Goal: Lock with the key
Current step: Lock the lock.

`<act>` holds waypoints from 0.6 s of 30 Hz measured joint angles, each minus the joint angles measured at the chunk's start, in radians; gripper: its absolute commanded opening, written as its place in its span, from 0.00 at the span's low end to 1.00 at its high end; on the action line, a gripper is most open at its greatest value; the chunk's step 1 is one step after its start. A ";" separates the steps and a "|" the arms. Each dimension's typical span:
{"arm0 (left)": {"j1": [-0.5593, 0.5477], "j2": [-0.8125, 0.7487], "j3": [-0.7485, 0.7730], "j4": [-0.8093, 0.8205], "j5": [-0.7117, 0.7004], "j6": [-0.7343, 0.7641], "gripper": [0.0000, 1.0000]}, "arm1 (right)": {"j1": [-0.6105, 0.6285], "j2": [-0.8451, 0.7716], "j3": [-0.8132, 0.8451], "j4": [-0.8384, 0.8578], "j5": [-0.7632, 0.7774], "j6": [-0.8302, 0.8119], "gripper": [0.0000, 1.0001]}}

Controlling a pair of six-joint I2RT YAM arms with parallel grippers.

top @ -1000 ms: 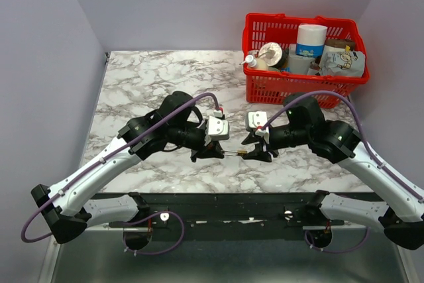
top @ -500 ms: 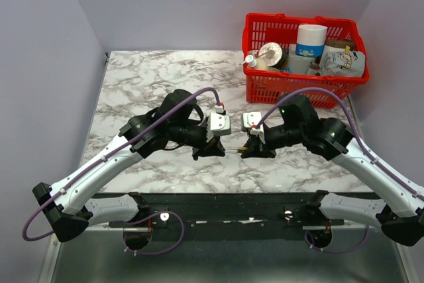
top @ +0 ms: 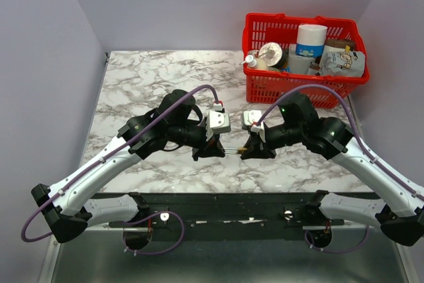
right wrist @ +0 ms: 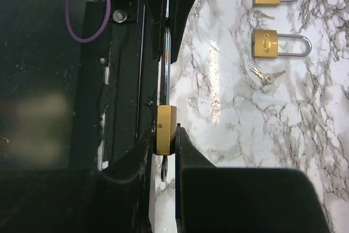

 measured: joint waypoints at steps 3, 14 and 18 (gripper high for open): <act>-0.003 -0.001 -0.003 0.000 0.000 -0.016 0.00 | -0.004 0.008 0.001 -0.006 -0.019 0.006 0.01; -0.024 -0.020 -0.029 0.009 -0.013 -0.031 0.00 | -0.010 0.044 0.018 -0.056 -0.086 0.012 0.01; -0.032 -0.028 -0.039 0.024 -0.015 -0.030 0.00 | -0.010 0.053 0.021 -0.058 -0.107 0.026 0.01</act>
